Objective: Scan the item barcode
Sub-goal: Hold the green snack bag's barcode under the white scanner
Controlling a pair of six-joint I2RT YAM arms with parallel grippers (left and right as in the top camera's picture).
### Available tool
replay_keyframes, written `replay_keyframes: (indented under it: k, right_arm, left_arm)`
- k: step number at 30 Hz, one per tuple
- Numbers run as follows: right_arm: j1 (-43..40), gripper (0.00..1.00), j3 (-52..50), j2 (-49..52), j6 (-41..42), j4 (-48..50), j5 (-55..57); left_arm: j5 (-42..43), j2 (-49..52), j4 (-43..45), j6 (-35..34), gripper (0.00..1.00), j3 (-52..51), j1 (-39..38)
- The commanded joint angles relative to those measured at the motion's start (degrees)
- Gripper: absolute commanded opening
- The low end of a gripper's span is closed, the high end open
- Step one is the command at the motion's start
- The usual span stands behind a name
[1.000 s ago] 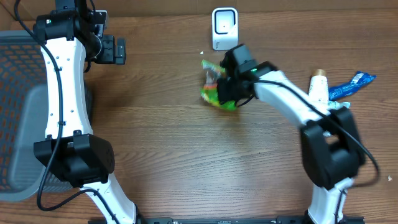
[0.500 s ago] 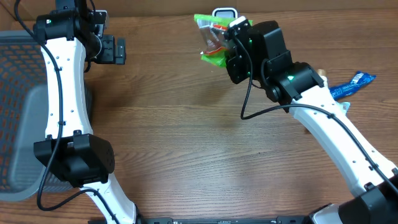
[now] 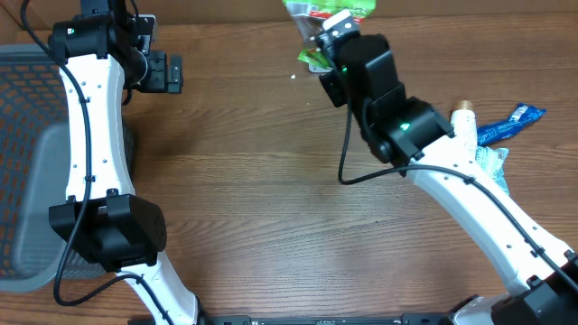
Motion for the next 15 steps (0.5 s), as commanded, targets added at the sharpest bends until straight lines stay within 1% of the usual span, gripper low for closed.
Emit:
replay_keyframes:
  k: [1, 4, 15]
  right_arm:
    - [1.81, 0.04, 1.7, -2.95, -4.96, 2.8, 9.07]
    - [2.34, 0.04, 1.7, -2.95, -5.68, 3.78, 10.56]
    - [2.32, 0.04, 1.7, -2.95, -5.68, 5.42, 10.54]
  left_arm:
    - [-0.22, -1.99, -0.02, 1.05, 1.0, 0.96, -0.48]
    - [-0.22, -1.99, -0.02, 1.05, 1.0, 0.96, -0.48]
    - [-0.22, -1.99, -0.02, 1.05, 1.0, 0.96, -0.48]
